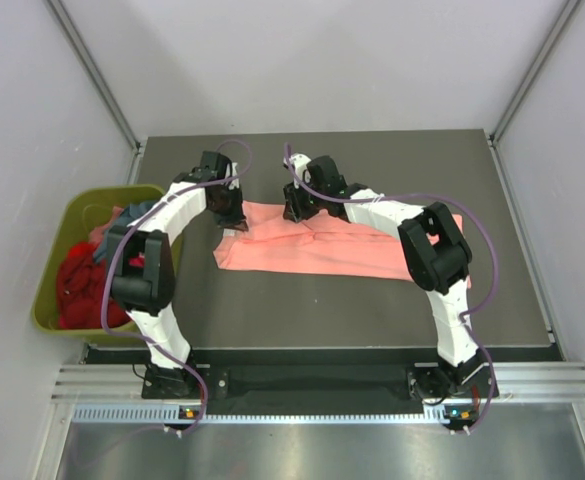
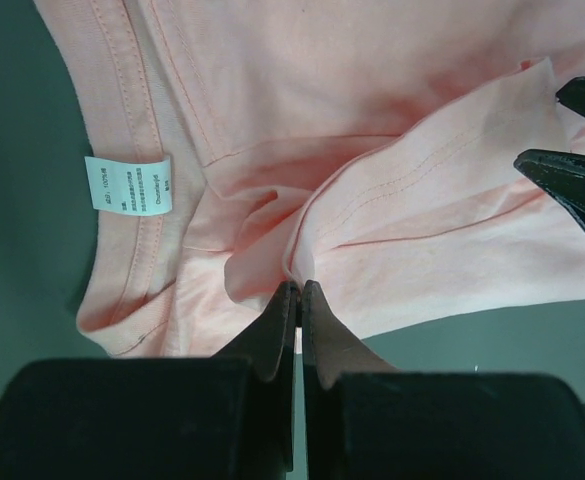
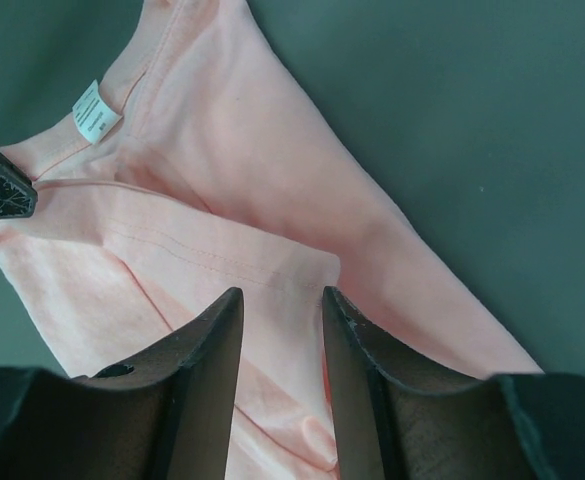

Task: Fold and stack the t-shirts
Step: Fold the tshirt

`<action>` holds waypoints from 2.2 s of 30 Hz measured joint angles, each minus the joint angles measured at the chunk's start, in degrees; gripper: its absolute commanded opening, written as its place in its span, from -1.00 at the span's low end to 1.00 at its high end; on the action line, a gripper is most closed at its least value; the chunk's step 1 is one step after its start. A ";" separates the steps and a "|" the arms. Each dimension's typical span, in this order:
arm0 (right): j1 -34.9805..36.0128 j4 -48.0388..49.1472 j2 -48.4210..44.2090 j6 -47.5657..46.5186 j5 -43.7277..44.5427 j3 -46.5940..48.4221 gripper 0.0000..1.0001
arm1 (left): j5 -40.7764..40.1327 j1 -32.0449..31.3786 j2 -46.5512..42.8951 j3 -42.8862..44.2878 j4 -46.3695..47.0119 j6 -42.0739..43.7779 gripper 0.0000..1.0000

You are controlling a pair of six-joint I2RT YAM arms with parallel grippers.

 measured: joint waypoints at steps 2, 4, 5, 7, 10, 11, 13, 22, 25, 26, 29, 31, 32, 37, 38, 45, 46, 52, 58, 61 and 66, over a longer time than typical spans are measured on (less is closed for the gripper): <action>0.00 0.00 0.00 0.00 -0.39 0.00 -0.22 | -0.02 -0.11 -0.42 -0.15 -0.09 -0.09 -1.00; 0.00 0.00 0.00 0.00 -0.63 0.00 -0.22 | -0.04 -0.22 -0.87 -0.15 -0.11 -0.09 -1.00; 0.00 0.00 0.00 0.00 -0.68 0.00 -0.22 | -0.07 -0.26 -1.16 -0.17 -0.11 -0.09 -1.00; 0.04 0.00 0.00 0.00 -0.68 0.00 -0.20 | -0.07 -0.33 -1.57 -0.20 -0.11 -0.07 -1.00; 0.13 0.00 0.00 -0.02 -0.66 0.00 -0.18 | -0.07 -0.39 -2.08 -0.44 -0.15 -0.07 -1.00; 0.17 -0.02 0.00 -0.04 -0.59 0.00 -0.18 | -0.07 -0.39 -2.23 -0.57 -0.17 -0.07 -1.00; 0.31 -0.07 0.00 -0.09 -0.31 0.00 -0.18 | -0.11 -0.46 -2.40 -0.87 -0.17 -0.07 -1.00; 0.52 -0.31 0.00 -1.01 1.25 0.00 -0.17 | -0.28 -0.94 -3.48 -3.28 -0.35 -0.09 -1.00; 0.61 -0.31 0.00 -1.14 1.57 0.00 -0.18 | -0.31 -1.01 -3.52 -3.61 -0.35 -0.07 -1.00; 0.66 -0.31 0.00 -1.18 1.57 0.00 -0.20 | -0.33 -1.03 -3.52 -3.69 -0.33 -0.07 -1.00; 1.01 -0.33 0.00 -1.51 1.62 0.00 -0.27 | -0.46 -1.05 -3.52 -3.78 -0.33 -0.09 -1.00; 1.25 -0.31 0.00 -1.55 1.60 0.00 -0.29 | -0.48 -1.05 -3.52 -3.80 -0.33 -0.07 -1.00; 1.31 -0.31 0.00 -1.55 1.57 0.00 -0.29 | -0.50 -1.05 -3.54 -3.85 -0.33 -0.09 -1.00; 1.55 -0.24 0.00 -1.79 1.60 -0.61 -0.86 | -0.63 -1.05 -3.54 -4.00 -0.31 -0.07 -1.00; 1.55 -0.37 0.00 -2.05 1.68 -0.72 -0.97 | -0.72 -1.05 -3.54 -4.02 -0.33 -0.09 -1.00; 1.55 0.13 -2.03 -2.40 4.13 -5.51 -1.00 | -2.93 -1.09 -4.09 -4.22 -0.44 -0.11 -1.00; 1.55 0.26 -3.15 -2.47 4.50 -7.13 -1.00 | -3.30 -1.09 -4.35 -4.22 -0.48 -0.13 -1.00; 1.62 2.25 -13.35 -2.45 5.62 -16.59 -1.00 | -4.17 -1.51 -7.30 -4.22 -0.98 -0.35 -1.00; 1.68 6.69 -19.65 -1.95 5.86 -22.23 -1.00 | -5.60 -2.80 -10.14 -6.08 -1.62 -0.28 -1.00; 1.95 8.26 -20.00 -1.22 5.73 -23.69 -1.00 | -5.95 -2.91 -10.21 -8.17 -1.57 -0.28 -1.00; 2.64 10.27 -20.00 -0.02 5.33 -27.02 -1.00 | -6.49 -3.04 -10.12 -10.71 -1.62 -0.28 -1.00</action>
